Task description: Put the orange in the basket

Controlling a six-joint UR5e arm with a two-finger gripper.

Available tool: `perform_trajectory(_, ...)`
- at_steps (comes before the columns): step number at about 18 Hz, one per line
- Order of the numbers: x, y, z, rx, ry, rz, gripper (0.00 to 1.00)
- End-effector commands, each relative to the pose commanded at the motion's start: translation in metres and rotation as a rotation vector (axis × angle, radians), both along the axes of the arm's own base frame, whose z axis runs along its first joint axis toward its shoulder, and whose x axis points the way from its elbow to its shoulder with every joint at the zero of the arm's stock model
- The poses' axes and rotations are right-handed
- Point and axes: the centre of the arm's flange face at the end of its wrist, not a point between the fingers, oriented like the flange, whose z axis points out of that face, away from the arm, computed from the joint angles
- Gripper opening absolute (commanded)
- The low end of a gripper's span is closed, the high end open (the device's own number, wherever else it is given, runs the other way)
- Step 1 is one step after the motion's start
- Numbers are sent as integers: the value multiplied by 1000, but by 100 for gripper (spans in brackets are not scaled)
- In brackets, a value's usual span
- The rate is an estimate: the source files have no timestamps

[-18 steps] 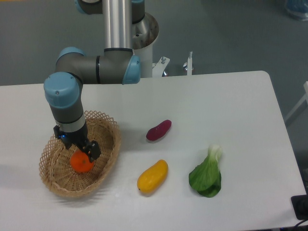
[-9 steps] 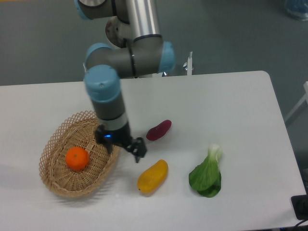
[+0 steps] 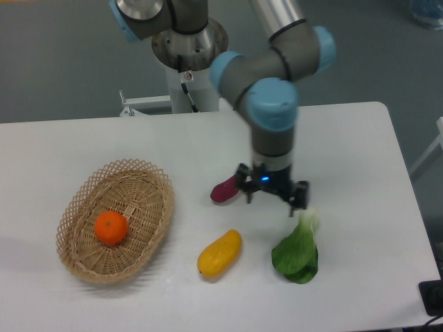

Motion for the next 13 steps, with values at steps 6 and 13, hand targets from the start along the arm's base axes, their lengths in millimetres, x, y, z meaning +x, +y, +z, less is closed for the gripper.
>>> perform_trajectory(6,-53,-41,-15,-42,13,-69,100)
perform_trajectory(13,-42,-37,-25,-76,9,-139,100)
